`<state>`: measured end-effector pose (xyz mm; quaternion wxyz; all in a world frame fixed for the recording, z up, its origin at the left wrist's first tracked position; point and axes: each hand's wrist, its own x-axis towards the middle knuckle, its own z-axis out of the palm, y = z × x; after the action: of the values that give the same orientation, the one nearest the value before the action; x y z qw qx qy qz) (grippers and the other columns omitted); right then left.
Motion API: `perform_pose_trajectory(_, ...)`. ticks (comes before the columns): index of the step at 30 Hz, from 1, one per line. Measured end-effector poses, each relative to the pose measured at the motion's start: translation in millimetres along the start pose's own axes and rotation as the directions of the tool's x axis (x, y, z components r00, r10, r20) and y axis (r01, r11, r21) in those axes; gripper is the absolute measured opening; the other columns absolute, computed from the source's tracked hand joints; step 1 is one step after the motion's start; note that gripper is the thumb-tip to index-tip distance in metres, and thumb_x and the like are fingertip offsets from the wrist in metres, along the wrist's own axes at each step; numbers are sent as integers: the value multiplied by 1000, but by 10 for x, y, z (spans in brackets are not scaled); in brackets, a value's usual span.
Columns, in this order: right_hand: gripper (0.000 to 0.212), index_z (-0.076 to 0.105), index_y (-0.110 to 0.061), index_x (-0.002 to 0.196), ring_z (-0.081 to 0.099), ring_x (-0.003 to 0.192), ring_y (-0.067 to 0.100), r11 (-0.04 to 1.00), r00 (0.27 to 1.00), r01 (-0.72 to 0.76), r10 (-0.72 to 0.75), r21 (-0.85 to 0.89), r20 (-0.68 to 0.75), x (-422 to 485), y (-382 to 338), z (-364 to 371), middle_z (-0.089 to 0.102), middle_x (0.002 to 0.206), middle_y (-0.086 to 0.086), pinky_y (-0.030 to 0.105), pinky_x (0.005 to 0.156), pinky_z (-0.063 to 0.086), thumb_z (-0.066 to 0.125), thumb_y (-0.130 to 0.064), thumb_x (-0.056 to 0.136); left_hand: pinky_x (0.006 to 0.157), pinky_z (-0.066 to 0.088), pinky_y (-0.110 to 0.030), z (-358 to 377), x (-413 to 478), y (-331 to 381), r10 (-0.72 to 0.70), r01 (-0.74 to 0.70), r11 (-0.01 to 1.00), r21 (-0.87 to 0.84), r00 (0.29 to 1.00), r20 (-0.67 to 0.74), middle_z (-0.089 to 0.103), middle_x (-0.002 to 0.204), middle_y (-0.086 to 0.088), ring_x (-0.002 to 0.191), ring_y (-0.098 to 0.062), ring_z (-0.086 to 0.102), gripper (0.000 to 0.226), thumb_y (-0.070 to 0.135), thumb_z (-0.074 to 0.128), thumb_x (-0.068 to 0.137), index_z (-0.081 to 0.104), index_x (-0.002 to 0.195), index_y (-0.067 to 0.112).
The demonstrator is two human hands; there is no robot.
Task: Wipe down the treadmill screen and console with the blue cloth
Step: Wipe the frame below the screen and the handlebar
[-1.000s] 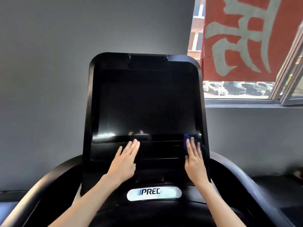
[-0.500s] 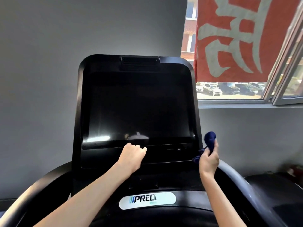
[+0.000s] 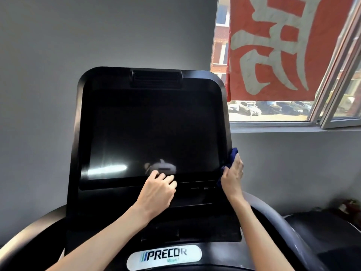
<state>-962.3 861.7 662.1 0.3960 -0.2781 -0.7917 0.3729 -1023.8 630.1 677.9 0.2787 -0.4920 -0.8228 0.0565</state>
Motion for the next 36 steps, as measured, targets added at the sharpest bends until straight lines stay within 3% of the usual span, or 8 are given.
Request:
perform_pose_trajectory(2, 62, 8, 0, 147, 18, 138, 31, 999, 1000, 19, -19, -36, -1, 224, -96, 25, 14, 153, 17, 31, 111, 10, 40, 2, 94, 91, 51, -42, 71, 8, 51, 45, -45, 998, -31, 999, 12, 68, 117, -2, 108, -20, 64, 41, 31, 76, 69, 71, 107, 17)
perform_pose_trajectory(4, 62, 10, -2, 147, 20, 136, 33, 999, 1000, 26, -27, -37, -9, 430, -211, 68, 15, 152, 16, 37, 113, 12, 39, 1, 93, 99, 46, -46, 102, 13, 52, 70, -68, 997, -36, 996, 63, 61, 128, -2, 119, -19, 58, 59, 38, 78, 65, 66, 119, 16)
perform_pose_trajectory(12, 62, 15, -14, 147, 27, 133, 31, 997, 997, 80, -80, -5, -20, 1030, -645, 131, 23, 147, 9, 47, 112, 26, 38, -1, 92, 91, 51, -46, 129, 0, 54, 45, -23, 992, -125, 984, 175, 61, 128, 4, 120, -15, 57, 89, 43, 91, 35, 67, 118, 22)
perform_pose_trajectory(15, 62, 18, -30, 143, 44, 123, 36, 993, 998, 62, -62, 100, -1, 1057, -562, 120, 29, 140, 3, 57, 96, 44, 44, -15, 88, 90, 52, -47, 133, 34, 121, 8, 16, 991, -130, 983, 181, 63, 124, 3, 116, -16, 60, 91, 36, 94, 28, 69, 113, 21)
perform_pose_trajectory(19, 56, 31, -10, 142, 38, 129, 27, 991, 991, 98, -89, 93, -97, 654, -379, 72, 36, 143, 10, 35, 111, 29, 49, 1, 89, 88, 51, -41, 167, 69, 155, -10, 35, 991, -129, 982, 188, 66, 120, 1, 113, -17, 62, 93, 28, 94, 20, 71, 110, 19)
perform_pose_trajectory(21, 53, 35, -7, 140, 37, 130, 26, 985, 977, 154, -140, 74, -163, 492, -318, 74, 37, 143, 10, 31, 108, 29, 49, 3, 90, 97, 45, -45, 92, 91, 116, 11, 19, 993, -118, 970, 242, 58, 131, 3, 122, -18, 55, 96, 39, 93, 31, 65, 120, 20)
perform_pose_trajectory(25, 54, 35, -7, 141, 37, 131, 27, 980, 968, 190, -176, 62, -180, 893, -576, 132, 38, 143, 11, 33, 111, 28, 49, 4, 89, 118, 0, -47, 55, 76, 17, 94, -79, 995, -59, 941, 324, 0, 158, 6, 147, -16, -1, 90, 34, 66, 83, 8, 151, 21)
perform_pose_trajectory(36, 56, 33, -8, 140, 40, 128, 30, 980, 973, 197, -198, -19, -121, 1863, -1179, 190, 35, 142, 11, 35, 110, 29, 47, 1, 86, 117, -4, -40, 119, 70, 30, 69, -37, 994, -105, 945, 321, -3, 158, 7, 146, -13, -7, 91, 32, 66, 84, 4, 151, 23)
